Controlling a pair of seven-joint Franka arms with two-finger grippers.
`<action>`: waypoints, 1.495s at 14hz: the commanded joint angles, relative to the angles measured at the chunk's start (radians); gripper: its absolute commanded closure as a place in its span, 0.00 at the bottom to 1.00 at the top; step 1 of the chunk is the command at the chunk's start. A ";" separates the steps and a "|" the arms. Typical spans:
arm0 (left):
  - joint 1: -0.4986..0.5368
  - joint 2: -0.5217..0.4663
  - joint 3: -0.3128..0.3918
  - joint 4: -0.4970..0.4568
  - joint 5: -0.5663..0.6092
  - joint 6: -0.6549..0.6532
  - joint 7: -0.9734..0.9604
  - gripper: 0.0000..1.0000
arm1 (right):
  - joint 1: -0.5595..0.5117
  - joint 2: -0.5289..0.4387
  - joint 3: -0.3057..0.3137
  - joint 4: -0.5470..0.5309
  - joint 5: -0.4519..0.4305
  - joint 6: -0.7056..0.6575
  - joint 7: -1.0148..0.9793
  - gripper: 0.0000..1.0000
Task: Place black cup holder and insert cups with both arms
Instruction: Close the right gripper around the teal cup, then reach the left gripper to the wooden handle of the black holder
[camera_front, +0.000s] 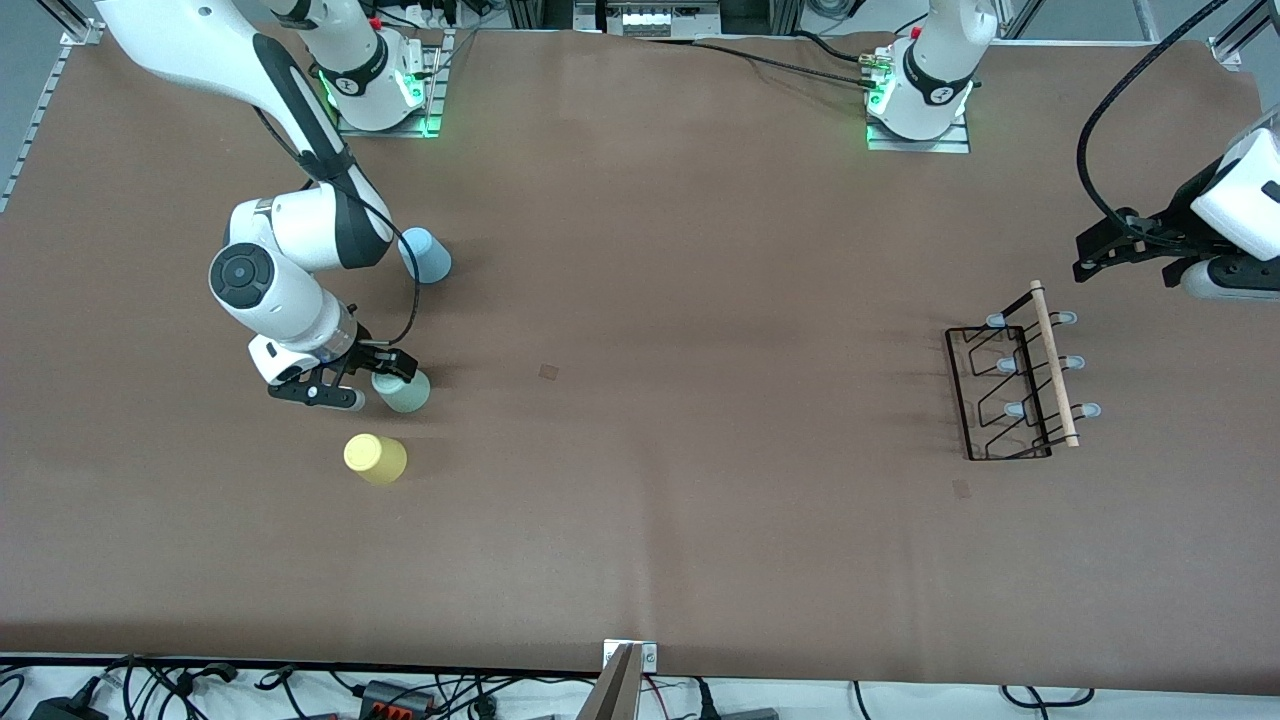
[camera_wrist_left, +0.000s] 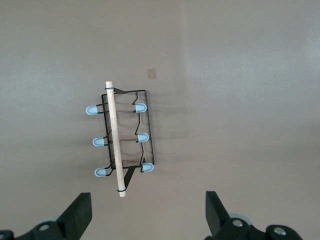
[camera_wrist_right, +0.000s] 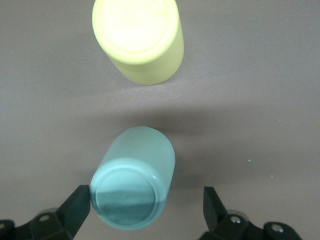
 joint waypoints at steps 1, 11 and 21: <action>-0.002 0.008 -0.004 0.028 0.010 -0.024 -0.006 0.00 | -0.004 0.013 0.004 0.008 -0.007 0.005 0.012 0.00; -0.004 0.058 -0.022 0.023 0.012 -0.091 -0.003 0.00 | 0.025 0.073 0.006 0.012 -0.007 0.077 0.011 0.00; 0.074 0.204 -0.018 -0.188 0.107 0.262 0.014 0.00 | 0.011 0.079 0.004 0.011 -0.037 0.077 -0.014 0.04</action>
